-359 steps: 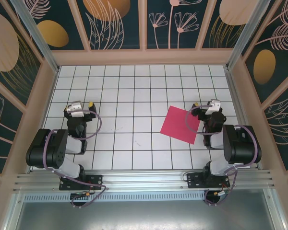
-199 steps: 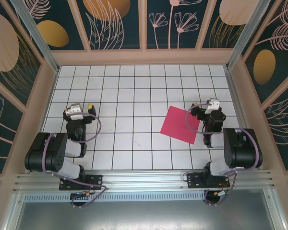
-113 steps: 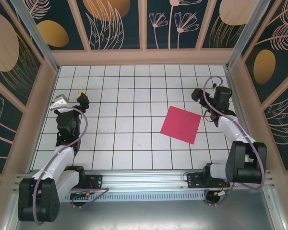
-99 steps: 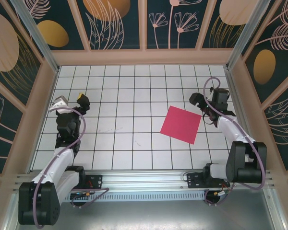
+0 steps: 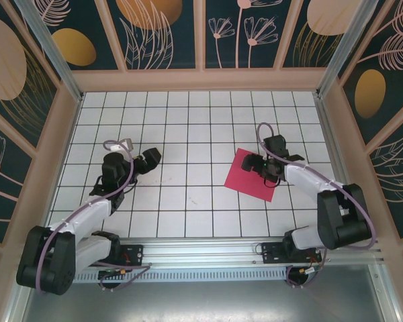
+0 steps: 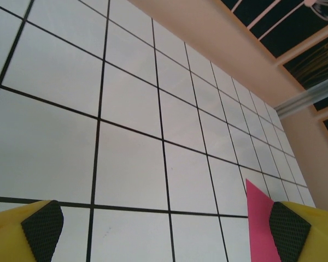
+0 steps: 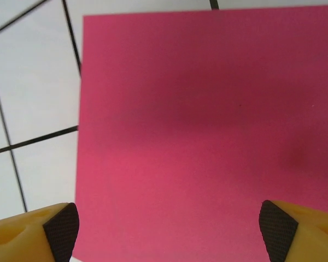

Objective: Fold a paper plane with a square sheet of paper (pick it up from the middle)
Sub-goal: Move the square sheet of paper to the center of the table.

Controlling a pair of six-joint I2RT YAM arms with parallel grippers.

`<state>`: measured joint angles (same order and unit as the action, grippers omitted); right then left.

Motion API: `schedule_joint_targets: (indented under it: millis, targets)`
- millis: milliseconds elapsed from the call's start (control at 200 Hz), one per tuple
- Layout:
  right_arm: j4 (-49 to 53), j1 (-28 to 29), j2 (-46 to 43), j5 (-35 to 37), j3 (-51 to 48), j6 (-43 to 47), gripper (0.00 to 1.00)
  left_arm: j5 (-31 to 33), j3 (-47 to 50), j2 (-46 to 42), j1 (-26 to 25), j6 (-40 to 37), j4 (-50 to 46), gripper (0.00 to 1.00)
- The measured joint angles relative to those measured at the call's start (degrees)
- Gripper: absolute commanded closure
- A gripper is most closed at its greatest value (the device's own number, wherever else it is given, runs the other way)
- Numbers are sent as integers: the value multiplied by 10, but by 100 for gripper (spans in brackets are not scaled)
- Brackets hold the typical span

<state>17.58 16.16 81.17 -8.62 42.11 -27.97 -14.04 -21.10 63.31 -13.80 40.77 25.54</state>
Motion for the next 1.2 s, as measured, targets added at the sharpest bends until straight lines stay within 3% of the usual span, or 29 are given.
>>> schedule_joint_targets:
  millis: [540,891,1066,1201]
  targets:
    - [26,106,232,49,202,57,23,29,-29,12,-8,-22,-61,1]
    - [54,201,246,-4,234,173,24,41,-35,1,-8,-37,-82,1]
    - [81,194,230,23,266,160,23,28,-45,5,-10,-36,-82,1]
    - [108,155,200,50,267,139,22,25,-66,42,-42,-36,-82,1]
